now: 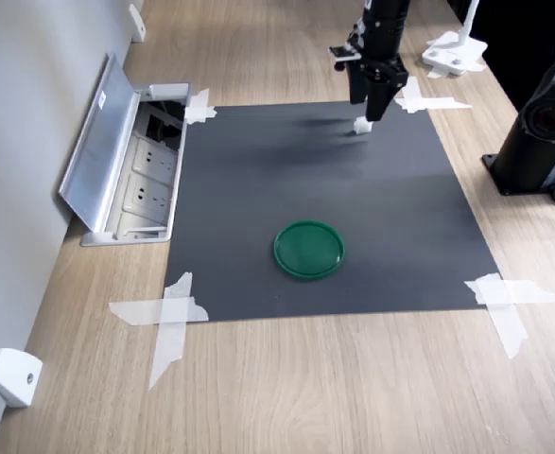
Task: Grasp a white terminal and put it on the green lid.
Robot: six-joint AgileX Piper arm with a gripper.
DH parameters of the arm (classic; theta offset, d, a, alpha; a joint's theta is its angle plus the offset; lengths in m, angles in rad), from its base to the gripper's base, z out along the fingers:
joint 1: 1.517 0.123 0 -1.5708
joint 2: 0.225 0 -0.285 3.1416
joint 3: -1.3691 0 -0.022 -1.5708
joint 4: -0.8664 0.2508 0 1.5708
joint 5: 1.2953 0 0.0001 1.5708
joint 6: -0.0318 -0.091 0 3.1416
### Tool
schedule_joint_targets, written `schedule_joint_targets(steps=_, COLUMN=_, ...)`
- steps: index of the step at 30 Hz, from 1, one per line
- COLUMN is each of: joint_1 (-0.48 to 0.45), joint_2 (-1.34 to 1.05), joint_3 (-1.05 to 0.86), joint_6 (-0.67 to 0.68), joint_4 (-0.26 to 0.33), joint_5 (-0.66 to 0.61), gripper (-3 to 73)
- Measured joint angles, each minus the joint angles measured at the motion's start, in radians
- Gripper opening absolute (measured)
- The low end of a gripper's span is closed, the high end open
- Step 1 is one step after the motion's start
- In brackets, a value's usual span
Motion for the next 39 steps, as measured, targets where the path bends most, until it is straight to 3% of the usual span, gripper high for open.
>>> schedule_joint_targets(steps=10, joint_1=0.0, joint_2=0.046, joint_3=0.0, joint_6=0.015, joint_4=0.007, joint_5=0.008, gripper=56.3)
schedule_joint_targets(steps=16, joint_1=0.0, joint_2=0.063, joint_3=0.0, joint_6=0.009, joint_4=-0.005, joint_5=0.012, gripper=45.6)
schedule_joint_targets(steps=30, joint_1=0.0, joint_2=0.065, joint_3=0.0, joint_6=-0.003, joint_4=-0.005, joint_5=0.019, gripper=12.0)
schedule_joint_targets(steps=36, joint_1=0.003, joint_2=0.031, joint_3=0.0, joint_6=-0.03, joint_4=-0.041, joint_5=0.012, gripper=9.4)
schedule_joint_targets(steps=39, joint_1=0.047, joint_2=-0.019, joint_3=0.0, joint_6=-0.062, joint_4=-0.063, joint_5=-0.018, gripper=9.4)
